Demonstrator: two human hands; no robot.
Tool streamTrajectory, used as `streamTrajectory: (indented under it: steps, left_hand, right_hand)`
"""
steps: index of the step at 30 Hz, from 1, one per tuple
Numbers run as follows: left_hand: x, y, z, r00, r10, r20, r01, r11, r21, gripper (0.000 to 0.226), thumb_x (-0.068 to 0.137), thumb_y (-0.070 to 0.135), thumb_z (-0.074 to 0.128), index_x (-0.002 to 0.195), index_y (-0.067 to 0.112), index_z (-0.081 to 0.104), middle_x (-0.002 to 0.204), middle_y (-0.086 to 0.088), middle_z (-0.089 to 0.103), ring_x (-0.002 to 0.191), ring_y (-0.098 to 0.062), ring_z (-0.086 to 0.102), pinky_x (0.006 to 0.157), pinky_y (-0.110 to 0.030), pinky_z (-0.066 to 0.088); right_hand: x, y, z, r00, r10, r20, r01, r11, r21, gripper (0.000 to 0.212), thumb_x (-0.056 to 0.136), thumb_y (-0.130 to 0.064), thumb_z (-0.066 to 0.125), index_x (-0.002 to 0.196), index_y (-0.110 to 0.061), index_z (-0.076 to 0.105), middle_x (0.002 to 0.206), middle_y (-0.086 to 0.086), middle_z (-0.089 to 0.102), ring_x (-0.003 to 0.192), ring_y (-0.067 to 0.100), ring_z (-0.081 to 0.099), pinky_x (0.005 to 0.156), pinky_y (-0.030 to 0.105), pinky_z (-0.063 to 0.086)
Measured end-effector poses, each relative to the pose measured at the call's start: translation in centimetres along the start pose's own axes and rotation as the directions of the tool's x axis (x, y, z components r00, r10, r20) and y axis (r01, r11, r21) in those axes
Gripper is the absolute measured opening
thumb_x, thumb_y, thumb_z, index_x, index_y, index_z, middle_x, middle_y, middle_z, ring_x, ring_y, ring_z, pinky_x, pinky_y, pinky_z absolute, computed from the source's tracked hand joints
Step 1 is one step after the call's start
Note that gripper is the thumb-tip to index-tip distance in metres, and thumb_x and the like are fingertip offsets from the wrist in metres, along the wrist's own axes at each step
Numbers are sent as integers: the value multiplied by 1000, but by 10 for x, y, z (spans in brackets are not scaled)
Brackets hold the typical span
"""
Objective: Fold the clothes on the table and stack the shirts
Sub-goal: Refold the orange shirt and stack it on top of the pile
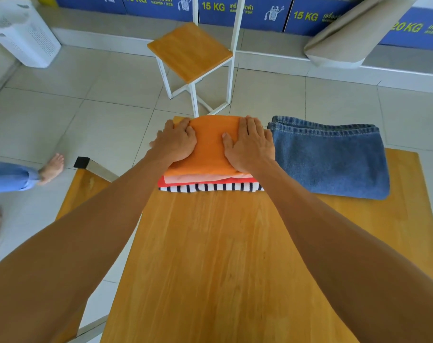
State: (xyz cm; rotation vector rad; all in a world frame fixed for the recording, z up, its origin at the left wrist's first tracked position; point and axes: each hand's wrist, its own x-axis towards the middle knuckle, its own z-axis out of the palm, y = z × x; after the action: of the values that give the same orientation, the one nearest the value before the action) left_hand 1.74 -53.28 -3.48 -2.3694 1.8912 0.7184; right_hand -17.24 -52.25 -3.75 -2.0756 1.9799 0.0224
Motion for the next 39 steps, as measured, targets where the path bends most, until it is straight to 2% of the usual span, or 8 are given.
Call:
streamTrajectory:
  steps: [3,7,12,18,24,31,34,39]
  left_hand:
    - [-2,14,-6,980,127,-153,-91,970,227,55,98,45,19,149,27,26,162,-8,6,148,-37,-2,113,-63,0]
    - [-22,39,14,864,444,-237,-350,869,350,56,101,39,16,147,14,35,158,-6,27,149,-26,11,116,-57,2]
    - [-5,46,10,932,353,-81,-338,928,155,54,103,36,18,146,9,35,153,-8,37,144,-24,28,117,-50,14]
    - [-7,48,12,929,353,-107,-337,930,147,51,103,35,20,138,10,46,145,-8,48,139,-25,36,116,-50,18]
    - [-6,36,14,900,416,-127,-409,909,82,47,103,38,23,142,19,43,147,-2,46,143,-23,30,118,-51,13]
    - [-4,19,10,944,285,-168,-265,955,130,56,101,44,10,149,26,31,155,-2,33,146,-22,19,118,-51,8]
    - [0,3,1,986,101,-133,-96,995,41,55,101,46,11,149,28,30,156,-2,30,147,-25,16,116,-60,6]
    - [1,7,-18,991,-26,-128,39,994,105,55,101,42,14,150,21,29,159,-10,21,148,-30,8,115,-62,-2]
  right_hand:
    - [1,1,-2,1000,-2,5,2,1000,-14,77,98,-59,12,158,-11,9,166,7,9,153,26,5,122,52,8]
    - [0,1,0,1000,-3,-1,3,1000,-5,75,99,-59,11,158,-12,8,166,6,8,153,24,4,123,51,7]
    - [1,1,2,1000,6,-13,-6,1000,3,74,99,-58,11,158,-12,10,166,6,8,153,24,5,123,51,6]
    - [13,-6,-13,998,13,63,-6,995,-102,74,98,-57,13,156,-11,18,165,9,16,152,28,8,120,58,0]
    - [21,-26,-19,964,-263,36,265,962,-65,53,103,-39,21,152,-21,32,161,3,29,150,25,20,120,52,15]
    - [19,32,-20,991,-24,131,21,999,24,60,101,-49,10,156,-25,18,161,7,27,151,28,18,121,55,7]
    - [9,49,-26,973,93,210,-90,996,-28,69,101,-50,5,151,-13,34,160,12,30,153,26,5,122,55,0]
    - [8,28,-33,997,80,3,-80,994,-78,55,103,-31,22,150,-5,33,159,10,31,152,27,8,123,52,5]
